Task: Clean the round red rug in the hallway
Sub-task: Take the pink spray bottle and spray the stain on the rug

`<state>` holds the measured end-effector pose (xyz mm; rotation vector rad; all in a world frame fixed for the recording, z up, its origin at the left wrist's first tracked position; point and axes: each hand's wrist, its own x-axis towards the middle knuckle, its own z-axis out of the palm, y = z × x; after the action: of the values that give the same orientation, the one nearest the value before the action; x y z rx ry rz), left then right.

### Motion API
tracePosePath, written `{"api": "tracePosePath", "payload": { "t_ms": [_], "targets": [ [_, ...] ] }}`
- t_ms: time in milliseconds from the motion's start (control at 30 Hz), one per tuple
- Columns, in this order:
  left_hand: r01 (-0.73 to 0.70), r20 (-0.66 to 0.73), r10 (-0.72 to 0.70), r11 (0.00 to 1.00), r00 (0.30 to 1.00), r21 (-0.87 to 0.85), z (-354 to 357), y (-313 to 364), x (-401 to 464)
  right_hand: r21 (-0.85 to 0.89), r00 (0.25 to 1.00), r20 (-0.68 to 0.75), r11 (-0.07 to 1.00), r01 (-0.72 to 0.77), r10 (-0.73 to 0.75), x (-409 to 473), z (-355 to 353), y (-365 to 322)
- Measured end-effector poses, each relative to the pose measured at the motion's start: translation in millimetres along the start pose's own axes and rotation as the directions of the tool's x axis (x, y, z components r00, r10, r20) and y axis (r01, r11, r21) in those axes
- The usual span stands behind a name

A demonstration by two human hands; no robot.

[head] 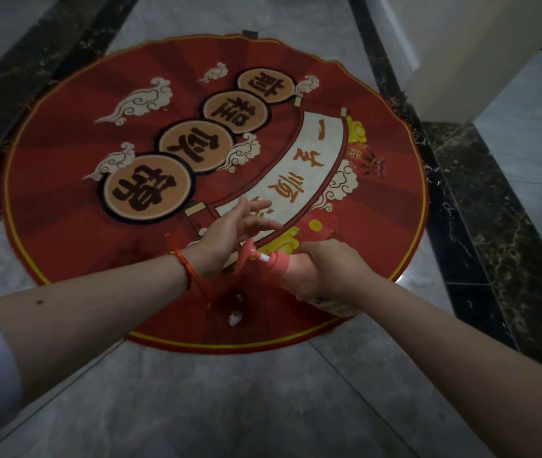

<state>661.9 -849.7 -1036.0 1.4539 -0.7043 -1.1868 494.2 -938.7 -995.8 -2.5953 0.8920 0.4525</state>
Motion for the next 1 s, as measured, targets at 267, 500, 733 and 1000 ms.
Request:
{"api": "tracePosePath", "payload": {
  "t_ms": [267,500,733,1000],
  "targets": [
    [0.052,-0.045,-0.056,0.996,0.997,-0.079,-11.7,0.7,1.8,0.087,1.000,-0.021,0.996,-0.014,0.016,4.7,-1.3,5.9],
    [0.103,-0.073,-0.173,0.821,0.982,-0.561,-3.3,19.1,5.3,0.363,0.997,-0.078,0.932,0.004,0.025,4.3,-10.6,6.8],
    [-0.168,-0.320,-0.162,0.590,0.934,-0.790,-23.8,75.0,-7.9,0.459,0.992,-0.110,0.882,0.107,-0.063,25.1,-56.3,-41.9],
    [-0.539,-0.681,-0.151,0.500,0.716,-0.678,-161.1,128.6,-86.5,0.440,0.924,-0.180,0.813,0.382,-0.337,72.8,-110.3,-197.6]
  ]
}}
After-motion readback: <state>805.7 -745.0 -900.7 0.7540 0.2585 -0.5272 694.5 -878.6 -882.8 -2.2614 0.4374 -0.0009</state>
